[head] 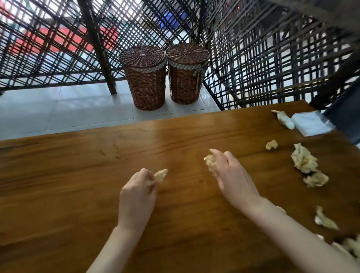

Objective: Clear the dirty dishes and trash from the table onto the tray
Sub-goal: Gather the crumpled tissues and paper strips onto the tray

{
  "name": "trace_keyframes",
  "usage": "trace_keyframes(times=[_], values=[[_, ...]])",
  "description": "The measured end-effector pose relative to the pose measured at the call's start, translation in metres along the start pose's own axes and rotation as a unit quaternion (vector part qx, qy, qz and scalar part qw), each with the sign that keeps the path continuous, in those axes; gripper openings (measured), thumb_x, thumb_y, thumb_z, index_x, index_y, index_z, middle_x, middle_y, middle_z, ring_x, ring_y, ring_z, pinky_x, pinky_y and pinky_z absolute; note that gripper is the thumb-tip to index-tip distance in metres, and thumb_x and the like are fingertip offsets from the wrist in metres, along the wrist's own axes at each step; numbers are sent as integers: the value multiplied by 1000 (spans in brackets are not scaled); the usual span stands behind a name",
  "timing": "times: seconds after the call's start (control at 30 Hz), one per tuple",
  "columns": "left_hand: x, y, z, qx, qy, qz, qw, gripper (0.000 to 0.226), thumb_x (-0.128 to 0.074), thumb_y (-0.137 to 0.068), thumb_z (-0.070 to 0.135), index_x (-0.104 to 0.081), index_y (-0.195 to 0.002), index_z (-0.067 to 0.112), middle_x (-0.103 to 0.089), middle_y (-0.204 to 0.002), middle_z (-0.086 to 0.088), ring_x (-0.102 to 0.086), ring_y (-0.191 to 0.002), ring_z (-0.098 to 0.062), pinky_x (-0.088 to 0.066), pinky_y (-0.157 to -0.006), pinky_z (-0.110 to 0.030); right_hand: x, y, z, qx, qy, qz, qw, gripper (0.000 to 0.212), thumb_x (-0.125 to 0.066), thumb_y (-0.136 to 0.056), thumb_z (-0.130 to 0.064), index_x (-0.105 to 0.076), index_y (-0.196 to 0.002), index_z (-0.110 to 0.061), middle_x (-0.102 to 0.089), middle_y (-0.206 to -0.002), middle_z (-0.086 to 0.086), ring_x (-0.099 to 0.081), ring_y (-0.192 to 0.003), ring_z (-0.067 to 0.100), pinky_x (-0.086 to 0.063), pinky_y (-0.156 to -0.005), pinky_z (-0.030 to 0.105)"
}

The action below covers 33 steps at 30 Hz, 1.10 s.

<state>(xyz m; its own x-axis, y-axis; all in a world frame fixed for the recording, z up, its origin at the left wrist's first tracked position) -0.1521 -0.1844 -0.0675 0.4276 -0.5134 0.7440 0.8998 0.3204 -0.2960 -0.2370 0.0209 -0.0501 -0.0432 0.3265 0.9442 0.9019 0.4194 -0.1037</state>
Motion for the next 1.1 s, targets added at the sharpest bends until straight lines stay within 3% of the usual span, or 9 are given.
trace_keyframes(times=[0.1, 0.17, 0.3, 0.5, 0.7, 0.77, 0.9, 1.03, 1.1], values=[[-15, 34, 34, -10, 37, -33, 999, 46, -72, -75, 2, -59, -118, 13, -58, -87, 8, -55, -73, -5, -48, -71, -18, 19, 32, 18, -1, 4, -3, 1000, 39, -59, -90, -10, -51, -127, -18, -54, -114, -1, -56, -96, 8, -50, -76, 15], [-24, 58, 56, -14, 29, -52, 998, 37, -66, -80, 1, -62, -114, 13, -53, -92, 7, -54, -74, -7, -49, -69, -16, 29, 53, 33, -1, 7, -12, 1000, 30, -61, -89, -10, -57, -116, -20, -55, -108, -3, -55, -91, 6, -48, -71, 13], [-41, 107, 91, 39, 9, -78, 996, 17, -58, -86, 7, -62, -101, 14, -46, -89, 7, -50, -75, -9, -38, -63, -12, 42, 95, 67, 0, 15, -33, 999, 25, -63, -85, -6, -58, -104, -22, -54, -101, -5, -55, -87, 7, -52, -70, 18], [-51, 187, 135, 73, -26, -102, 992, 28, -59, -85, 13, -59, -108, 30, -45, -81, 14, -44, -79, -5, -37, -67, -17, 44, 144, 111, 22, -5, -60, 998, 33, -63, -83, -1, -59, -113, -16, -54, -102, -1, -58, -91, 15, -51, -71, 21], [-71, 234, 161, 152, -44, -116, 981, 22, -49, -90, 28, -49, -109, 39, -41, -92, 16, -40, -85, -1, -35, -65, -10, 37, 161, 129, 29, -20, -51, 998, 31, -61, -86, -3, -59, -115, -12, -54, -120, 3, -58, -105, 16, -51, -83, 21], [-79, 240, 168, 157, -65, -116, 979, 24, -47, -89, 40, -45, -113, 40, -41, -106, 15, -35, -89, -1, -32, -71, -11, 30, 164, 134, 20, -10, -50, 999, 32, -59, -87, -4, -58, -118, -11, -49, -132, 5, -51, -119, 19, -46, -92, 22], [-93, 249, 173, 162, -131, -136, 968, 52, -46, -81, 61, -27, -125, 40, -29, -126, 12, -29, -106, -5, -32, -92, -18, 11, 163, 141, -6, 6, -74, 997, 33, -59, -89, -7, -54, -121, -11, -26, -152, 11, -20, -142, 24, -33, -108, 29], [-97, 253, 176, 143, -155, -148, 966, 41, -43, -92, 45, -27, -128, 37, -31, -128, 10, -28, -101, -5, -33, -88, -16, 2, 149, 144, -13, 5, -99, 995, 20, -59, -91, -23, -56, -108, -13, -9, -157, 6, -5, -145, 29, -25, -113, 44], [-96, 251, 176, 133, -151, -147, 968, 33, -40, -94, 39, -29, -126, 37, -32, -123, 12, -29, -96, -3, -32, -84, -14, -2, 140, 142, 1, -1, -113, 994, 21, -59, -91, -26, -57, -107, -12, -12, -157, 2, -7, -145, 28, -26, -114, 45]])
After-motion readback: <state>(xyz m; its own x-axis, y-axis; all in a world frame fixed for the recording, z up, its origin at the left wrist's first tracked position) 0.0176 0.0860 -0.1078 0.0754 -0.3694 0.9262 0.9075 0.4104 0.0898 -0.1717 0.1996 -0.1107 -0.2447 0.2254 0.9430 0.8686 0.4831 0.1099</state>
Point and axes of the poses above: each hand's wrist, its own y-axis away from the middle knuckle, its own x-axis out of the back of the hand, z = x × y, the point moved 4 cm from there along -y, towards the middle knuckle
